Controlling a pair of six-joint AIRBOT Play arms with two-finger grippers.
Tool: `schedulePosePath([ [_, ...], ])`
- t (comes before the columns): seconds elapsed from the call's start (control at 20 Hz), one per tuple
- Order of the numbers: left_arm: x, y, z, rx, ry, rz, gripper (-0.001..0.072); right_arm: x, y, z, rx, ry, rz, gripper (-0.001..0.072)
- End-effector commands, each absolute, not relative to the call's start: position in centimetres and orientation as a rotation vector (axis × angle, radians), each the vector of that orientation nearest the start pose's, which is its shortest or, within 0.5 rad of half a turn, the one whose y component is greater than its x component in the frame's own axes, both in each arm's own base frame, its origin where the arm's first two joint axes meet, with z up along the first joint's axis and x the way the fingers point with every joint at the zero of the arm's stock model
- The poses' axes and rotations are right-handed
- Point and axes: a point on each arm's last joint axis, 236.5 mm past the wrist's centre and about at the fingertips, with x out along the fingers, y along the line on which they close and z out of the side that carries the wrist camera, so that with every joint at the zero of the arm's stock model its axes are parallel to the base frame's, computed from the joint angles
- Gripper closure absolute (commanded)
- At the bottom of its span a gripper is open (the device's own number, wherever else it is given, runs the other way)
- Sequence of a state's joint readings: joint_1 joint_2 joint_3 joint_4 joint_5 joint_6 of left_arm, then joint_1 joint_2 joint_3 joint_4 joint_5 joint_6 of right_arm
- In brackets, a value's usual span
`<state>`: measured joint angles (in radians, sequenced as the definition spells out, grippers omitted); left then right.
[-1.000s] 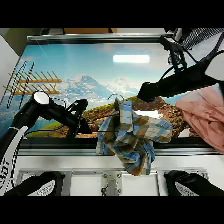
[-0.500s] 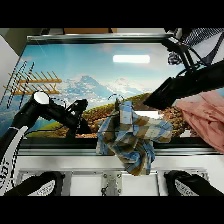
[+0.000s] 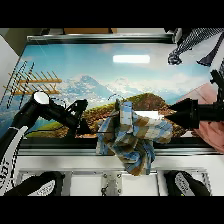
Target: Fold the clothes and pants, and hang the long-sleeved shirts on hangers.
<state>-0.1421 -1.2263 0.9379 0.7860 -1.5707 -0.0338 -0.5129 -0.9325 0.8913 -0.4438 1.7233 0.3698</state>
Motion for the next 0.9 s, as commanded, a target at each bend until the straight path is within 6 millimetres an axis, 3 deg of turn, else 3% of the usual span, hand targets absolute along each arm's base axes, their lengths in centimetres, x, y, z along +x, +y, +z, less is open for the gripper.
schedulePosePath([
  [0.0, 21.6, -20.0, 2.7, 0.448, 0.85, -1.698, 0.0693, 24.2, 10.0, 13.1, 0.141, 0.506, 1.2, 0.005],
  [0.35, 21.6, -20.0, 2.7, 0.448, 0.85, -1.698, 0.0693, 23.9, 10.8, 10.5, 0.133, 0.482, 1.206, 0.005],
  [0.85, 21.6, -20.0, 2.7, 0.447, 0.849, -1.698, 0.0694, 24.1, 14.5, 9.0, 0.103, 0.526, 1.293, 0.005],
])
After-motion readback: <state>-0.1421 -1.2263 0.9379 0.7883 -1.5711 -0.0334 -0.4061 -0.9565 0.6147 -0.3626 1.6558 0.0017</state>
